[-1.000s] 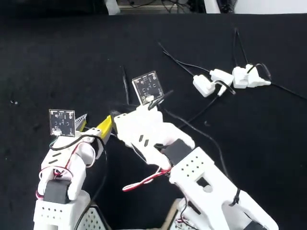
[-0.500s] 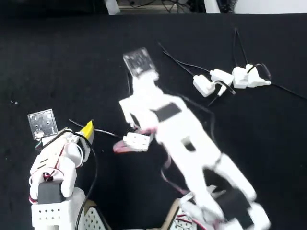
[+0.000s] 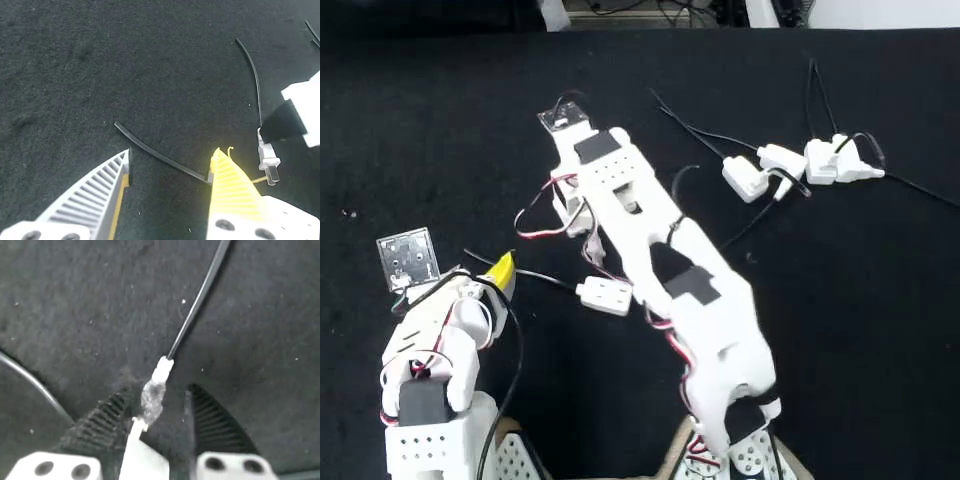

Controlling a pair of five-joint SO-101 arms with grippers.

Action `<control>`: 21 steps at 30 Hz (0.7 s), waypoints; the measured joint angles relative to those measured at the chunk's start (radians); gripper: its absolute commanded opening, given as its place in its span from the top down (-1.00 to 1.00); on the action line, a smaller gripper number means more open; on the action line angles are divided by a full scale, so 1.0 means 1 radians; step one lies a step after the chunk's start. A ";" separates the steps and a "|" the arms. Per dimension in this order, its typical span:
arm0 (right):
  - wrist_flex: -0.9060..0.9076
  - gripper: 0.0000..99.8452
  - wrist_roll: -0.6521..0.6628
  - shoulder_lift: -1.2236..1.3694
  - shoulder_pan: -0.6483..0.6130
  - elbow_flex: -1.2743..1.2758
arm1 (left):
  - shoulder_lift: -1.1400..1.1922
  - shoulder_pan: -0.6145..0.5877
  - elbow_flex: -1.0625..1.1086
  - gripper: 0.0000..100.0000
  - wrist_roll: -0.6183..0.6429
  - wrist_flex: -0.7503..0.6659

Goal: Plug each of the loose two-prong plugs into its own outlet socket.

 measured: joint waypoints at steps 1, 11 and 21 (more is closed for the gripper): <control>0.012 0.69 0.000 0.018 0.000 -0.026 | 0.000 0.000 0.000 0.49 0.000 0.000; 0.120 0.98 0.083 0.178 0.035 -0.157 | 0.000 0.000 0.000 0.49 0.000 0.000; 0.120 0.98 -0.164 0.140 0.164 -0.157 | 0.000 0.000 0.000 0.49 0.000 0.000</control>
